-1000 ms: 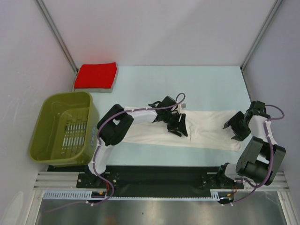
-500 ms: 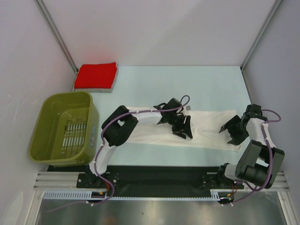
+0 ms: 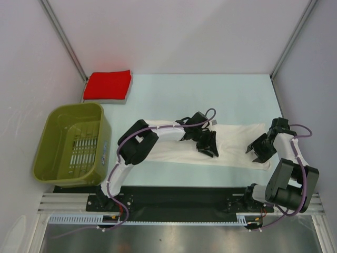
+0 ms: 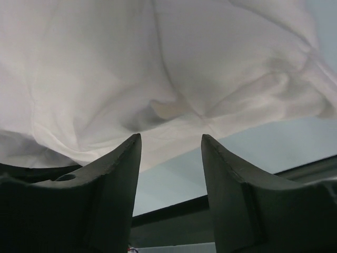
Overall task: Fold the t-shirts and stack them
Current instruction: Fold the tshirt
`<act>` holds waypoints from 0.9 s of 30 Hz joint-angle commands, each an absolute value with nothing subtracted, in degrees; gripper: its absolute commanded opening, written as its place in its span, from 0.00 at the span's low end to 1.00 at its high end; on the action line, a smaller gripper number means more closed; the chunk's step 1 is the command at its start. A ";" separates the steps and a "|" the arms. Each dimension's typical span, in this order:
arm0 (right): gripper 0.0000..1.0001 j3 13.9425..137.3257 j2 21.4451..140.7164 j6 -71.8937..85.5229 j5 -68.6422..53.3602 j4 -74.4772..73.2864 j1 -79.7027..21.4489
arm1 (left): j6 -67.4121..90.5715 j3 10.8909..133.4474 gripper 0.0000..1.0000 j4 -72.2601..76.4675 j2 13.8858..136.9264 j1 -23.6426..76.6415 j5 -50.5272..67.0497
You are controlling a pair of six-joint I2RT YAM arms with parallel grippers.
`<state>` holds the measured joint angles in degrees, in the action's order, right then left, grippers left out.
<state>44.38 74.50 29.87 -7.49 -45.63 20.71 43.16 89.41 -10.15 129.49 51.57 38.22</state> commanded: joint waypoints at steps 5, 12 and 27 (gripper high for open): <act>0.50 44.82 71.98 34.10 -0.09 -52.82 19.86 | 44.47 91.93 0.40 -8.61 131.04 52.21 38.14; 0.42 44.91 73.21 34.19 2.55 -53.09 19.42 | 44.82 92.11 0.38 -8.70 131.31 52.21 37.62; 0.29 41.93 75.32 34.72 1.85 -43.51 19.07 | 44.82 92.20 0.38 -8.70 130.60 52.29 37.26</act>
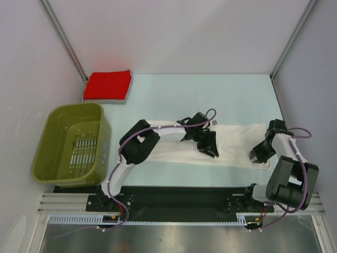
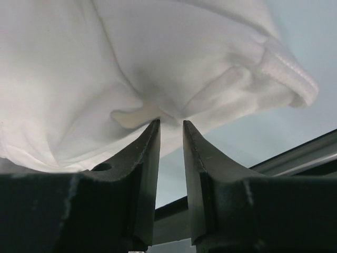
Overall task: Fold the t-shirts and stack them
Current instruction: Fold the tshirt
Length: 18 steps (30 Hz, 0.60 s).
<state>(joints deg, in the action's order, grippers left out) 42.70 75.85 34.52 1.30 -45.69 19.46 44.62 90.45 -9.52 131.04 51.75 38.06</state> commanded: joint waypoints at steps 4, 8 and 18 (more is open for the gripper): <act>0.28 41.92 75.32 35.59 1.67 -44.38 18.28 | 44.91 92.64 0.44 -8.70 130.69 52.38 37.70; 0.29 41.75 74.79 36.74 2.63 -45.70 17.75 | 44.91 92.55 0.45 -8.70 130.61 52.65 37.70; 0.29 42.01 75.76 37.62 4.57 -47.54 17.14 | 45.00 93.25 0.28 -8.70 131.04 52.73 37.97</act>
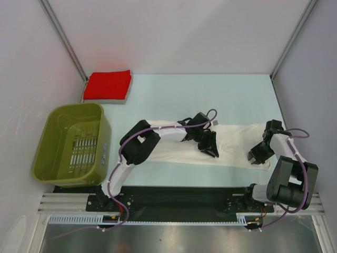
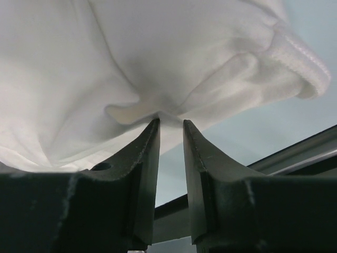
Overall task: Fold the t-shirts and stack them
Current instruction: Fold the tshirt
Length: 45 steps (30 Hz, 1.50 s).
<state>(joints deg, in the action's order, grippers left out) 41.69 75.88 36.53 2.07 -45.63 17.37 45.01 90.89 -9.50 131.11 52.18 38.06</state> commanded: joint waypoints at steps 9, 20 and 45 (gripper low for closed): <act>0.37 42.19 76.03 37.53 5.10 -48.07 16.96 | 44.74 94.39 0.00 -8.70 130.78 52.30 38.23; 0.32 39.12 75.34 38.67 5.19 -39.31 15.47 | 45.44 94.40 0.00 -8.00 130.96 52.03 39.11; 0.15 38.58 68.29 41.31 6.06 -46.75 14.94 | 46.05 93.60 0.00 -7.73 130.87 51.85 39.99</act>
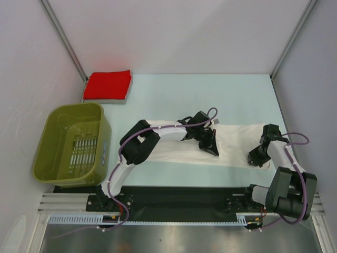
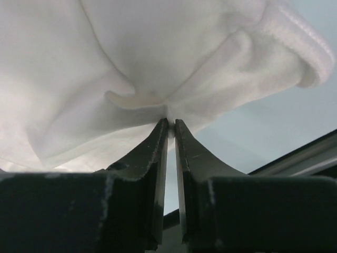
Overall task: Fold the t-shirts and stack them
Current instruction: Fold the tshirt
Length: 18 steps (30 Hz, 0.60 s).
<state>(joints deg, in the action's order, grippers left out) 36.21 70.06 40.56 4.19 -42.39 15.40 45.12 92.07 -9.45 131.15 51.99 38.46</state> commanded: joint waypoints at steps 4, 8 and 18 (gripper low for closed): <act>0.14 40.25 68.11 41.57 5.98 -50.62 14.94 | 46.23 92.73 0.00 -7.82 129.64 51.77 40.78; 0.14 41.83 68.55 41.40 5.98 -55.36 15.03 | 46.23 91.15 0.00 -7.74 127.71 51.68 41.22; 0.15 40.52 69.96 39.29 0.53 -57.13 14.41 | 46.32 87.54 0.00 -8.26 125.16 50.45 41.84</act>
<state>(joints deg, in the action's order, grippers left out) 40.10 70.06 40.23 2.09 -55.24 14.79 45.63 88.33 -9.10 129.95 50.96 39.92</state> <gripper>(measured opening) 0.145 0.011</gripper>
